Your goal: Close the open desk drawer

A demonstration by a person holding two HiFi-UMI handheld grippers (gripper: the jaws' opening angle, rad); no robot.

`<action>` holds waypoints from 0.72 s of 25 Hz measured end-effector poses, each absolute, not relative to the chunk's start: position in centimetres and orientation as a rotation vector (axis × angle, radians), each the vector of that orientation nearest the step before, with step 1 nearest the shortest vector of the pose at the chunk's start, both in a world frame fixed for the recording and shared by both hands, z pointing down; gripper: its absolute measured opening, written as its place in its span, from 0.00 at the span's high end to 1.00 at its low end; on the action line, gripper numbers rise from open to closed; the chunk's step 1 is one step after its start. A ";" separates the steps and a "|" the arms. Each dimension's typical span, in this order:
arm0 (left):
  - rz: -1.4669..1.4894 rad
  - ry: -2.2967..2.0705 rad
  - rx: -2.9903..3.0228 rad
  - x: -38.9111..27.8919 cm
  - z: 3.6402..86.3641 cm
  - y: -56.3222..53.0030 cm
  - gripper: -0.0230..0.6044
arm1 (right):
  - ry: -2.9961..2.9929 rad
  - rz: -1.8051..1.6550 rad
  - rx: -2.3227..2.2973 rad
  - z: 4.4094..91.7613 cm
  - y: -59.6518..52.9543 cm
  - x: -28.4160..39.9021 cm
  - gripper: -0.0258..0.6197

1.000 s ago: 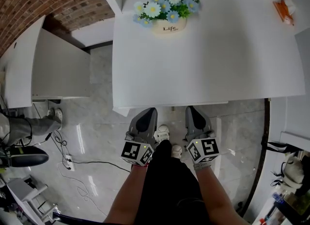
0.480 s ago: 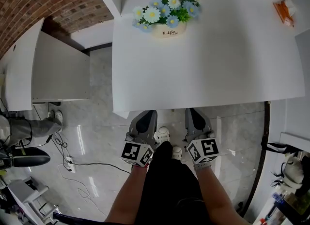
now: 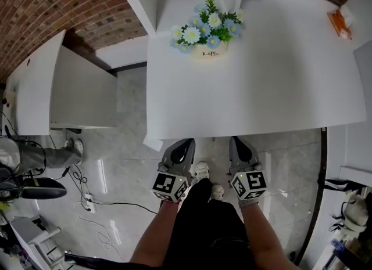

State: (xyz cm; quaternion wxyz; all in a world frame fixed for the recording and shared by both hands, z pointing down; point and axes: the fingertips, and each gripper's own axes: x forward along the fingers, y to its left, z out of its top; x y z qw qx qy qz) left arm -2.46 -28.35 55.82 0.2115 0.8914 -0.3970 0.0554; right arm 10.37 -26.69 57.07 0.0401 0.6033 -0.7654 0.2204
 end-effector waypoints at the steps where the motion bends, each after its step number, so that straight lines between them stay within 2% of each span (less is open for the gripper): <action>1: 0.153 -1.097 2.481 -2.4 55.5 -28.2 0.96 | -2.347 0.670 1.843 56.8 -26.5 10.6 0.96; 18: 0.037 -1.200 2.545 -3.0 46.3 -23.6 0.96 | -2.513 0.402 1.685 46.3 -21.6 12.9 0.96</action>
